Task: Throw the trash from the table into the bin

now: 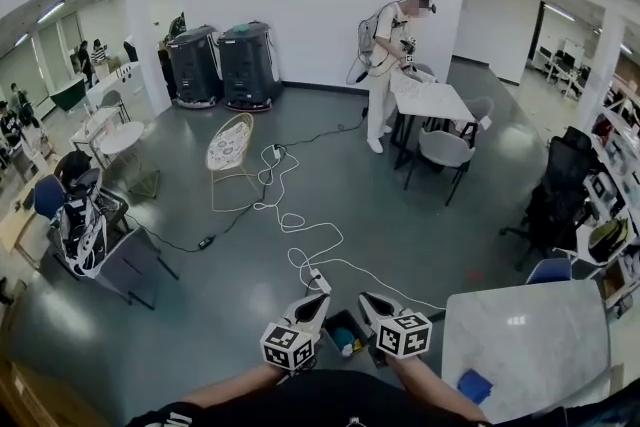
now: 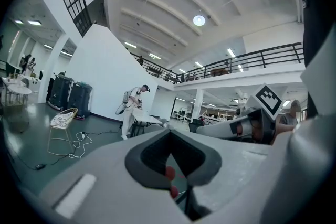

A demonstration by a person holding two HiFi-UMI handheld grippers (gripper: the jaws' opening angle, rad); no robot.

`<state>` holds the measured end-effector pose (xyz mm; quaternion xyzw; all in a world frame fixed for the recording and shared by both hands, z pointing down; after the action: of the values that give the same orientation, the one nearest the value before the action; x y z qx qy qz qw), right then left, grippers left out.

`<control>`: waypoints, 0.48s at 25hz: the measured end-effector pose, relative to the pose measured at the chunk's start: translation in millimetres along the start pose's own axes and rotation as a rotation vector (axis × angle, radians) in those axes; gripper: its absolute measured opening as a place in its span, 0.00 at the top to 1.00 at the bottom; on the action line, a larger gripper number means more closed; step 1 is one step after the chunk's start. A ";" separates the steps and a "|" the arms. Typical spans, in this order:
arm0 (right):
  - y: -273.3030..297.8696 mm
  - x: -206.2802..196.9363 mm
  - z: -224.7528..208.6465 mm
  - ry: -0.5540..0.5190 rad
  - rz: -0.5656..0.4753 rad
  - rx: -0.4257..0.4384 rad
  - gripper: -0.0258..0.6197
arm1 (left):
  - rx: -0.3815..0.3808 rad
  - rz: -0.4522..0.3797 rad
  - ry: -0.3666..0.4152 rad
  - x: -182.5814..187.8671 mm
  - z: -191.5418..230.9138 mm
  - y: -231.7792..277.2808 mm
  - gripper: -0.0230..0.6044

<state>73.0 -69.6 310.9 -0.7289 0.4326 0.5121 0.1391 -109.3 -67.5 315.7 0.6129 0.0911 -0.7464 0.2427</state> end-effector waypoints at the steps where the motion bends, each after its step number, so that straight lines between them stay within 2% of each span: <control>1: 1.8 -0.8 3.2 -0.005 0.003 0.002 0.92 | -0.001 -0.005 -0.001 0.5 -0.1 -1.0 0.96; 5: 7.7 -8.6 14.2 -0.017 0.018 0.009 0.92 | 0.002 -0.011 -0.007 0.2 -1.6 -3.1 0.96; 12: 1.2 -13.3 5.5 0.002 0.011 -0.039 0.92 | 0.025 -0.014 -0.024 -4.9 1.1 -5.5 0.96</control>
<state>67.3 -60.3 320.4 -0.7295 0.4269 0.5203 0.1216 -112.2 -61.9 319.8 0.6063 0.0830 -0.7564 0.2308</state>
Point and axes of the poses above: the fingertips, and each gripper's own axes: y forward along the fingers, z to its left, x out of its top, the point moved 8 cm from there along -y, backward along the fingers, and after that the axes turned 15 degrees about x, right-handed, at the moved point
